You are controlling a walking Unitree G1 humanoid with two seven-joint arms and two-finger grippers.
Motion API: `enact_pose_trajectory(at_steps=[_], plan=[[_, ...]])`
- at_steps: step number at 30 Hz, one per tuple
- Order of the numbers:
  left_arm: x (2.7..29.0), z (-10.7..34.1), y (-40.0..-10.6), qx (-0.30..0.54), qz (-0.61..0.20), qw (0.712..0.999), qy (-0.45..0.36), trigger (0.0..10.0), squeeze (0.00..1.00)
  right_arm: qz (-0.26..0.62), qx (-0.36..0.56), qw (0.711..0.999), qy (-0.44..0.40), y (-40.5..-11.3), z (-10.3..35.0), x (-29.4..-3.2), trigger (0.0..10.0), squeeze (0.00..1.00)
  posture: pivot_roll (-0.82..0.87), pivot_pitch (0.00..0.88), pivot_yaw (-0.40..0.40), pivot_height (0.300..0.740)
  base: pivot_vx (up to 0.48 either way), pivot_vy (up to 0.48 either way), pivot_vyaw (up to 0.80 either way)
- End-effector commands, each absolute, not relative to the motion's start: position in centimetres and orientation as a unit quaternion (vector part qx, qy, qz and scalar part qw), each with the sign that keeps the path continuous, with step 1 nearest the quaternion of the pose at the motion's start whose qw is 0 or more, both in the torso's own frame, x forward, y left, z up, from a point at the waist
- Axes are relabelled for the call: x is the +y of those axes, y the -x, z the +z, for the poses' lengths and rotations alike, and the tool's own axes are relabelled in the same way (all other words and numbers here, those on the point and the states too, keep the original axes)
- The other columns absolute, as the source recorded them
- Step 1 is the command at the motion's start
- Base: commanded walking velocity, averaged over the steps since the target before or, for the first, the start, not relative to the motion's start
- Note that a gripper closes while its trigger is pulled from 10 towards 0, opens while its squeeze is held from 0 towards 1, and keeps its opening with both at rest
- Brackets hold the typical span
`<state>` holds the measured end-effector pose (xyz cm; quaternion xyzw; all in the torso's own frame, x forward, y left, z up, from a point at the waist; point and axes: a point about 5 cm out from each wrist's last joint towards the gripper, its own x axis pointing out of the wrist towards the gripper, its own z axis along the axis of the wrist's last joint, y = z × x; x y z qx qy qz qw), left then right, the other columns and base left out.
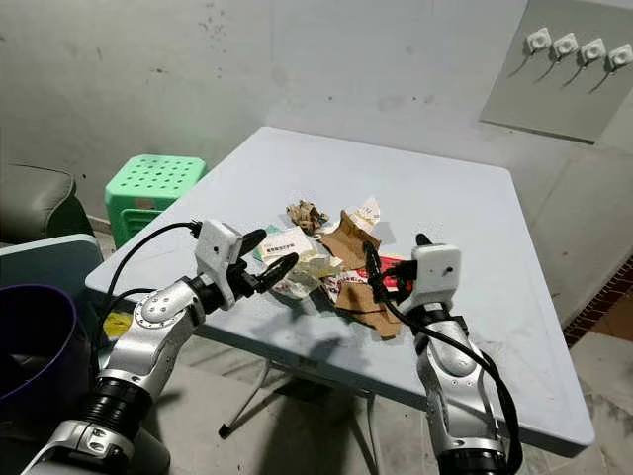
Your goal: Picking trash to rubbish bin
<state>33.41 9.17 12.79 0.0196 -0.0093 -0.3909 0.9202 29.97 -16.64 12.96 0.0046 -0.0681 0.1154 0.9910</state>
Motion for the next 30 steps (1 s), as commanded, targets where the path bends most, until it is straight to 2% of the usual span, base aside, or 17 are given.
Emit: enact_pose_trajectory(at_steps=[1, 15, 30], plan=[[9.0, 13.2, -33.7, -0.014, -0.408, 0.912, -0.037, 10.0, 0.0, 0.125, -0.072, 0.99, -0.007, -29.8, 13.4, -16.6, 10.0, 0.0, -0.06, 0.0, -0.045, 0.74, 0.0, 0.0, 0.0], [9.2, 14.5, -35.5, -0.011, -0.462, 0.882, -0.093, 10.0, 0.0, 0.227, -0.043, 0.973, -0.008, -26.8, 13.4, -15.3, 10.0, 0.0, -0.12, 0.0, -0.011, 0.74, 0.0, 0.0, 0.0], [7.9, 14.2, -35.8, -0.003, -0.501, 0.859, -0.107, 10.0, 0.0, 0.246, 0.018, 0.969, 0.012, -24.0, 12.6, -15.6, 10.0, 0.0, -0.18, 0.037, 0.005, 0.74, 0.0, 0.0, 0.0]])
